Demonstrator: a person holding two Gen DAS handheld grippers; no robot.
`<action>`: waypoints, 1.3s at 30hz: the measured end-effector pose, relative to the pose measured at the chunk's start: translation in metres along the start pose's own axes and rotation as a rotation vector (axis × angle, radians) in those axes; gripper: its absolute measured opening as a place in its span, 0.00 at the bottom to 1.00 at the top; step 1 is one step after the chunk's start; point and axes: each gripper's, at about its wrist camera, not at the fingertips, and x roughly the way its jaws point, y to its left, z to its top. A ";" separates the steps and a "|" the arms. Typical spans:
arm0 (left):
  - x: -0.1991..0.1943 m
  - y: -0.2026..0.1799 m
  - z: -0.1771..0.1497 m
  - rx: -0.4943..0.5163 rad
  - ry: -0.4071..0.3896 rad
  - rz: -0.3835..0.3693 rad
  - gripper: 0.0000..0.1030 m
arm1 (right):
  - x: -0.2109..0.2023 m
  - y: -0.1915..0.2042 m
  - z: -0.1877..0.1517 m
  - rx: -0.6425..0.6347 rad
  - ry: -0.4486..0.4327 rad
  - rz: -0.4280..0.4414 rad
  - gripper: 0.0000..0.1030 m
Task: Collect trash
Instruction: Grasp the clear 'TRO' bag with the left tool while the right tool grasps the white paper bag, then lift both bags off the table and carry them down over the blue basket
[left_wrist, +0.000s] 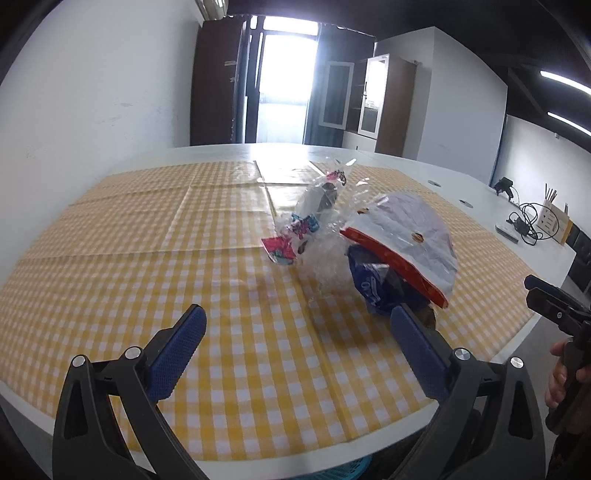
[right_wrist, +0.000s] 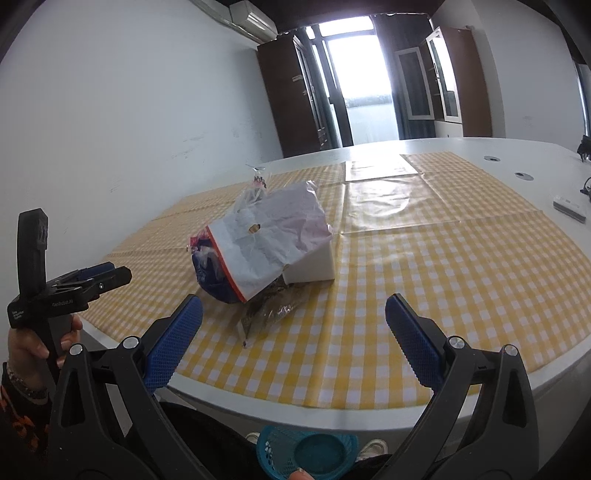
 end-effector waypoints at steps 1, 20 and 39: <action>0.004 0.006 0.006 -0.010 0.002 0.003 0.95 | 0.005 -0.001 0.005 -0.001 0.005 0.001 0.92; 0.117 0.032 0.054 -0.001 0.152 -0.089 0.89 | 0.121 -0.010 0.076 -0.012 0.153 -0.004 0.74; 0.103 0.016 0.055 0.044 0.075 -0.102 0.06 | 0.093 0.000 0.076 -0.013 0.072 0.018 0.05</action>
